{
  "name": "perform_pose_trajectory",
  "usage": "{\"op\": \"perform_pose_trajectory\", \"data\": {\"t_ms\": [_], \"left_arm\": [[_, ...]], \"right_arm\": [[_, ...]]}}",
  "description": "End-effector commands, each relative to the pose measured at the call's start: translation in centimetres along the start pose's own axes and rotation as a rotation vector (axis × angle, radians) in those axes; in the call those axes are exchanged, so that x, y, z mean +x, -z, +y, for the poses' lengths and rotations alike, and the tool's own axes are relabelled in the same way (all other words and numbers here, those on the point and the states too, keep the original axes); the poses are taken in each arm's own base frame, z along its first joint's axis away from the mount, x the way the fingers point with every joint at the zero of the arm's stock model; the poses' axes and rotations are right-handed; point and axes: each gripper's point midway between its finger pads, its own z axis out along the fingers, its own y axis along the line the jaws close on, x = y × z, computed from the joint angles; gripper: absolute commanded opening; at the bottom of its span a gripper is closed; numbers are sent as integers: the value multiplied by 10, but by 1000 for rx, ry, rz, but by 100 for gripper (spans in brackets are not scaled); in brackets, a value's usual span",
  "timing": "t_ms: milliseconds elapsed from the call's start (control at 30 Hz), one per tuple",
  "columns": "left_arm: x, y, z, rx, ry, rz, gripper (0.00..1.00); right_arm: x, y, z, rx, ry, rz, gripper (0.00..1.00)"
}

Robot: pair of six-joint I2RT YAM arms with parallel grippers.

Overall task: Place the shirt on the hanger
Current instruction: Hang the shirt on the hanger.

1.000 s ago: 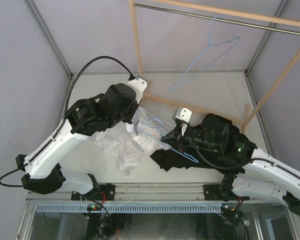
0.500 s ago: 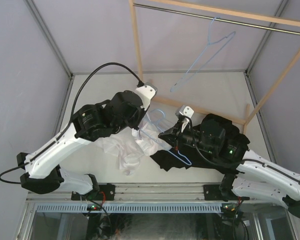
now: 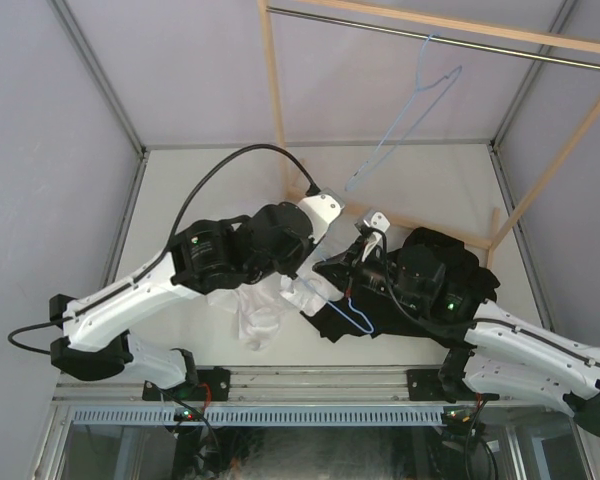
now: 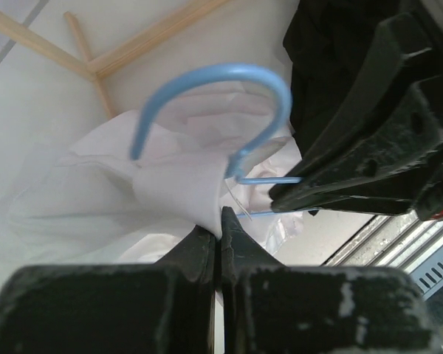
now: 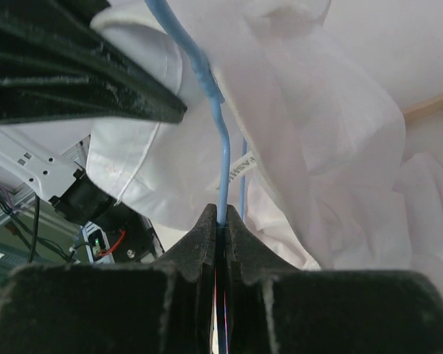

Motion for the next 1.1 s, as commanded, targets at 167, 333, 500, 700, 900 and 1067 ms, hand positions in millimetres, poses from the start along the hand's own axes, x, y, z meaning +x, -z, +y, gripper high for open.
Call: {"op": "perform_pose_trajectory", "data": {"t_ms": [167,333,500,700,900,1067], "left_arm": [[-19,0,-22,61,13,-62,1],[-17,-2,-15,20,4,-63,33],[-19,7,-6,0,16,-87,49],[-16,21,4,-4,47,-127,53],[-11,47,28,-37,53,-231,62],[-6,80,59,-72,0,-371,71]], "right_arm": [[-33,7,-1,-4,-25,-187,0],[-30,7,1,-29,-24,-197,0],[-30,7,-1,-33,-36,-228,0],[-31,5,0,-55,-33,-254,0],[-39,10,5,-108,-33,-356,0],[-40,12,14,-179,-28,-388,0]]}}
